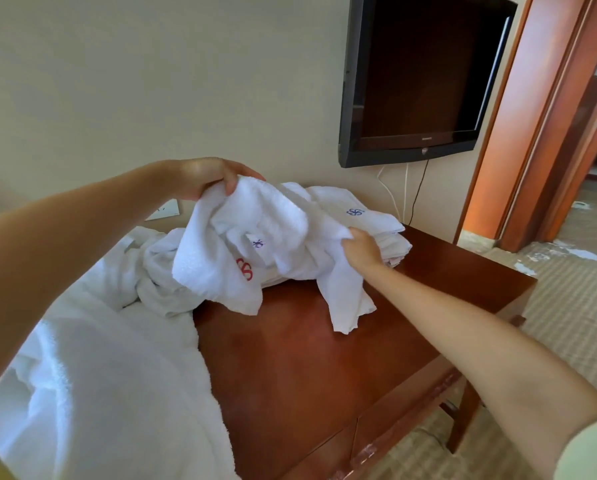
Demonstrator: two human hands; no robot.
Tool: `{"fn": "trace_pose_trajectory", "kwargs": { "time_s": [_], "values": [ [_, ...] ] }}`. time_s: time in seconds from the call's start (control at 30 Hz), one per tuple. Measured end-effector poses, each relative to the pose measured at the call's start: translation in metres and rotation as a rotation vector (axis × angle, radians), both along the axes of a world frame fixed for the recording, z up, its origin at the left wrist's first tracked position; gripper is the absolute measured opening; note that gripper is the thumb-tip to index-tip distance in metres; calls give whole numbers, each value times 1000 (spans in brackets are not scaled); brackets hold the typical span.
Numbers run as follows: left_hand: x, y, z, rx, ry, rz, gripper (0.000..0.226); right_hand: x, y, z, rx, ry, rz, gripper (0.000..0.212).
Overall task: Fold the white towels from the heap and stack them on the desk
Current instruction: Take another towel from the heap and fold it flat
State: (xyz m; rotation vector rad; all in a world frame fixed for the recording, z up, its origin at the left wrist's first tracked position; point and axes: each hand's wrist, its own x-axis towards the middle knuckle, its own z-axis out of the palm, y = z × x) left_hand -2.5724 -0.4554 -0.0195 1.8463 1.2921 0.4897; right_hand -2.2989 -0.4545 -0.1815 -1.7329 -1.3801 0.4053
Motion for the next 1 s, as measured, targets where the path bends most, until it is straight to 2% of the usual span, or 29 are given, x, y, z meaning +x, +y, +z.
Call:
{"fn": "trace_pose_trajectory", "kwargs": {
  "time_s": [0.07, 0.13, 0.2, 0.27, 0.33, 0.4, 0.47, 0.53, 0.57, 0.6, 0.67, 0.73, 0.77, 0.83, 0.9, 0.97, 1.0],
  "values": [
    [0, -4, -2, 43, 49, 14, 41, 25, -5, 20, 9, 212, -38, 19],
    [0, 3, -12, 47, 117, 47, 53, 51, -15, 44, 27, 301, -62, 15],
    [9, 0, -18, -9, 230, -5, 63, 75, -25, 68, -24, 285, -74, 8],
    [20, 0, -24, -124, 294, -102, 74, 95, -35, 83, -209, 190, -62, 10],
    [27, 1, -27, -219, 291, -185, 62, 113, -39, 88, -326, 99, -20, 11],
    [33, 10, -39, -245, 280, -194, 58, 126, -36, 83, -313, 51, -12, 12],
    [37, 25, -62, -230, 337, -133, 53, 128, -27, 66, -288, 61, 32, 22],
    [37, 47, -93, -132, 566, -130, 52, 123, -19, 40, -302, -45, 113, 26],
    [35, 63, -114, -69, 713, -199, 50, 121, -11, 25, -308, -142, 112, 27],
    [35, 70, -133, -12, 865, -265, 36, 120, -5, 9, -321, -238, 101, 28],
    [39, 63, -158, 77, 1029, -296, 6, 116, 1, -16, -395, -393, 94, 34],
    [46, 48, -162, 104, 1047, -343, 13, 117, -2, -26, -481, -445, 119, 41],
    [48, 46, -162, 104, 1033, -351, 10, 121, -4, -30, -503, -399, 112, 39],
    [50, 51, -159, 99, 1016, -368, 7, 134, -8, -33, -563, -243, 23, 23],
    [52, 52, -153, 85, 989, -351, 3, 151, -12, -34, -634, -154, -71, 29],
    [58, 53, -153, 69, 926, -329, 19, 165, -16, -31, -671, -145, -81, 43],
    [62, 52, -153, 79, 895, -317, 30, 171, -18, -28, -655, -128, -76, 43]
  ]
}}
